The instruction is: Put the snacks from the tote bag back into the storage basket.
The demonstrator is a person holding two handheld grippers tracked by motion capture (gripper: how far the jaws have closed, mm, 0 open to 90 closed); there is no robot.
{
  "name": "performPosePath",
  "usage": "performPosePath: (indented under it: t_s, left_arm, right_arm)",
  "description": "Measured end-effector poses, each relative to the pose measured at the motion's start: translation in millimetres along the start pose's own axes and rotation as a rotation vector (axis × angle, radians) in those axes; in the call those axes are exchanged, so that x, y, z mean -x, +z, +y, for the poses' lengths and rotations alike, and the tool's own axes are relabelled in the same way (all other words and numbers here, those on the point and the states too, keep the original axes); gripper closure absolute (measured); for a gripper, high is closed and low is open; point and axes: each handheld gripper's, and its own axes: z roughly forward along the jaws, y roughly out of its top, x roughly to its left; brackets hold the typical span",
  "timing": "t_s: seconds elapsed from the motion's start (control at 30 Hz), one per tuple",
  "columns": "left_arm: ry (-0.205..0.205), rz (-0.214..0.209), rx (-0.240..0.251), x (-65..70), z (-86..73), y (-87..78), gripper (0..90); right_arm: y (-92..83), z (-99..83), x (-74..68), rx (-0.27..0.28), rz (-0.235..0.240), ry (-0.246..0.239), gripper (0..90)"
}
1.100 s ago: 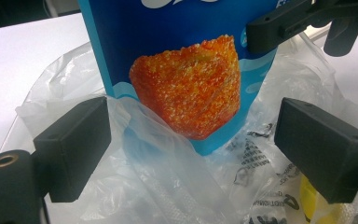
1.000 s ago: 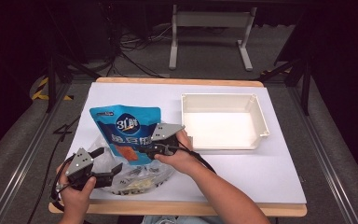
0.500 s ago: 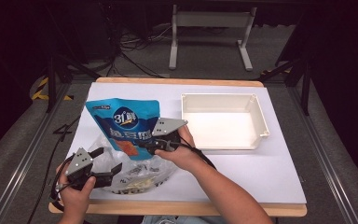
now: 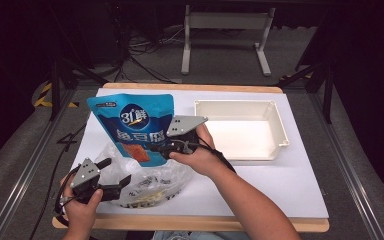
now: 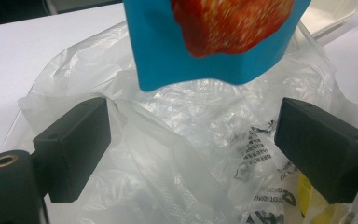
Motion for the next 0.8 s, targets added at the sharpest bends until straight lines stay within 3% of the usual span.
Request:
performPosePath:
  t_s: [0.4, 0.63, 0.8]
  left_arm:
    - [0.000, 0.000, 0.000, 0.2, -0.1, 0.0, 11.5]
    - [-0.008, 0.001, -0.002, -0.6, -0.7, 0.7, 11.2]
    - [-0.007, 0.001, -0.001, -0.6, -0.7, 0.7, 11.2]
  right_arm:
    - [-20.6, 22.3, 6.8, 0.022, 0.004, 0.001, 55.1]
    - [-29.2, 31.1, 10.0, 0.016, 0.037, 0.004, 55.1]
    - [-35.0, 34.3, 11.0, 0.029, 0.026, 0.004, 55.1]
